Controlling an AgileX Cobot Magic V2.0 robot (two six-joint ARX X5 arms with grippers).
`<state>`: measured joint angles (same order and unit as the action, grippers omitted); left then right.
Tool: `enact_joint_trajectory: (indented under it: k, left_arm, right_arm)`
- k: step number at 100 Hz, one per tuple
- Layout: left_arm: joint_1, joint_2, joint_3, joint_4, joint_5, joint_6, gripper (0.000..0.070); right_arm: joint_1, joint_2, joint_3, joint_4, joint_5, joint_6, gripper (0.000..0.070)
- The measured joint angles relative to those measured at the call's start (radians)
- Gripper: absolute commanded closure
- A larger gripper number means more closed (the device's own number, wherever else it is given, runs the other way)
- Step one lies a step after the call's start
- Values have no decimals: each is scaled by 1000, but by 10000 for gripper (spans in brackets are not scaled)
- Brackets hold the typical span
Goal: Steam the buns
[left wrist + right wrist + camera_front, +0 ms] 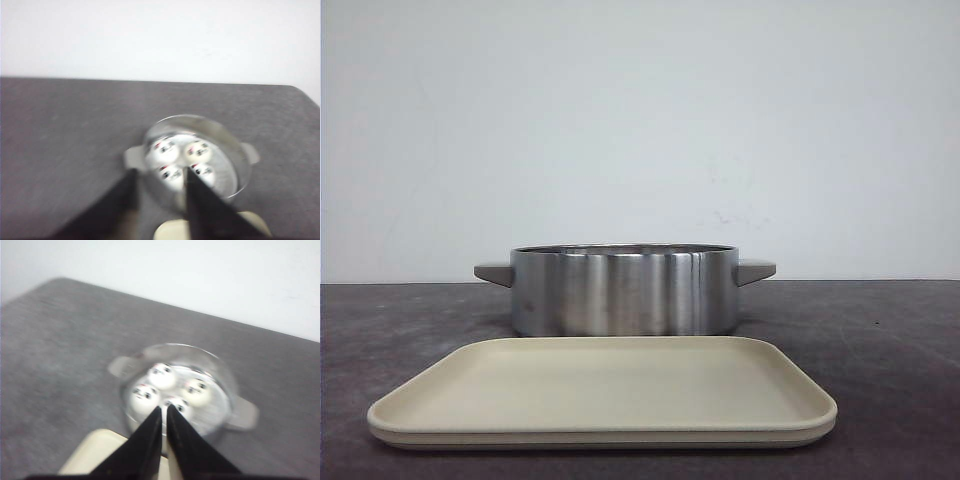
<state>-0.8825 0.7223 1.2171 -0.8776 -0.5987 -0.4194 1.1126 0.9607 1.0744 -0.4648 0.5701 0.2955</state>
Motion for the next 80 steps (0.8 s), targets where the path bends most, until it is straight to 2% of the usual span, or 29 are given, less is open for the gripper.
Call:
enact_joint_trajectory:
  k: [20,31,63,80]
  left_arm:
    - [0,-262,-80,-127,-32,-52,700]
    - [0,-351,-80,-148,-33,-62,700]
    - [0,-395,-80,-311,-30,-143,700]
    - [0,-395,-80,-340,-30,-161,700]
  right_arm:
    - [27,2,-191,349,-73,-25,691]
    - [28,3,-202,440,-77,-37,691]
    - [28,2,-201,483,-76,-39,691]
    - [28,2,-201,484,-76,-38,691]
